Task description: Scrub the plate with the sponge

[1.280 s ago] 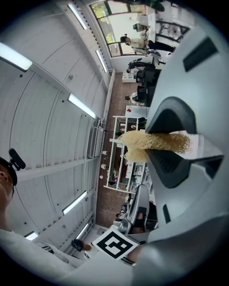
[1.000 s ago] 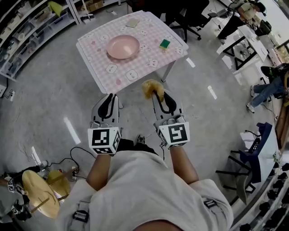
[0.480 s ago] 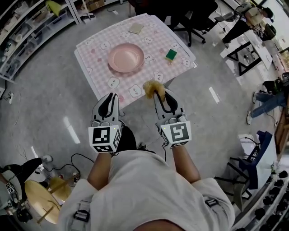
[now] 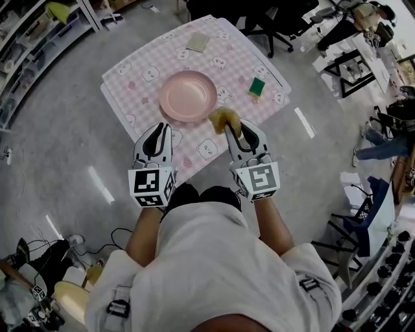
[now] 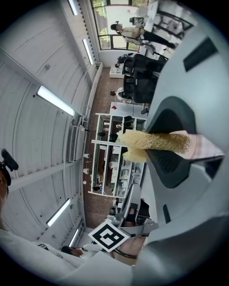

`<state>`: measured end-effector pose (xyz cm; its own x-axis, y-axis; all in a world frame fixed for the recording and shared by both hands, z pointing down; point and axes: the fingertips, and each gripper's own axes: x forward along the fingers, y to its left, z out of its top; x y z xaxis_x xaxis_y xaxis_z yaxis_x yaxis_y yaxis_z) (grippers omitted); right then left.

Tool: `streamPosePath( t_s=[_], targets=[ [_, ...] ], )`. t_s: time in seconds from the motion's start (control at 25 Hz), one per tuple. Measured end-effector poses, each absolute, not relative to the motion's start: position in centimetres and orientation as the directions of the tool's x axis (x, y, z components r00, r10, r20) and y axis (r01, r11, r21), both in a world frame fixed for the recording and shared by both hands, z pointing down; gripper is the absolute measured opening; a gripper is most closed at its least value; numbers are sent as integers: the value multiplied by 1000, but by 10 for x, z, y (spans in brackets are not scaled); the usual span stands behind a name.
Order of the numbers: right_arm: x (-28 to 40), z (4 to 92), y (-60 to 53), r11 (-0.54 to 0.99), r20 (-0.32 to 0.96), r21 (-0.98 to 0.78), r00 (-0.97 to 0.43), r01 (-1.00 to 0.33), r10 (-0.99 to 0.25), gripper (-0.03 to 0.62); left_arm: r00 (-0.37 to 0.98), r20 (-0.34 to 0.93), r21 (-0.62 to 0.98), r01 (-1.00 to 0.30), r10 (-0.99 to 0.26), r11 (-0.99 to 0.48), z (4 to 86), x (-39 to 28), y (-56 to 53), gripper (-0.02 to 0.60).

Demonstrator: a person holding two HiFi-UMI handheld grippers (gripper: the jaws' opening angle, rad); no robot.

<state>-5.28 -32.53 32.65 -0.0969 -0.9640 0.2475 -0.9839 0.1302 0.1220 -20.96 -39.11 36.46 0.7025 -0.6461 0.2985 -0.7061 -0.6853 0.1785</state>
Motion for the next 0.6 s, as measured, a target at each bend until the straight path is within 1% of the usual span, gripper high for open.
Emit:
streamPosePath(
  t_s=[0.12, 0.24, 0.36, 0.44, 0.48, 0.52, 0.6],
  targets=[
    [-49, 359, -371, 119, 310, 94, -85, -988, -947, 81, 714, 354, 214, -691, -604, -691, 406, -205, -439, 60],
    [-39, 395, -421, 140, 359, 105, -94, -985, -929, 81, 709, 399, 242, -694, -582, -678, 452, -197, -485, 58],
    [-25, 421, -434, 165, 385, 85, -121, -983, -915, 81, 689, 453, 250, -707, -566, -661, 486, -187, -492, 60],
    [2, 432, -390, 180, 398, 83, -133, -980, -908, 83, 680, 477, 254, -714, -557, -653, 501, -161, -447, 58],
    [19, 437, -350, 203, 403, 81, -155, -976, -902, 83, 666, 488, 257, -728, -564, -636, 505, -144, -404, 58],
    [35, 443, -301, 254, 409, 66, -206, -965, -889, 83, 632, 505, 255, -760, -587, -598, 509, -131, -347, 58],
    [59, 459, -192, 395, 421, 5, -357, -919, -834, 83, 523, 556, 231, -844, -646, -484, 516, -113, -214, 58]
  ],
)
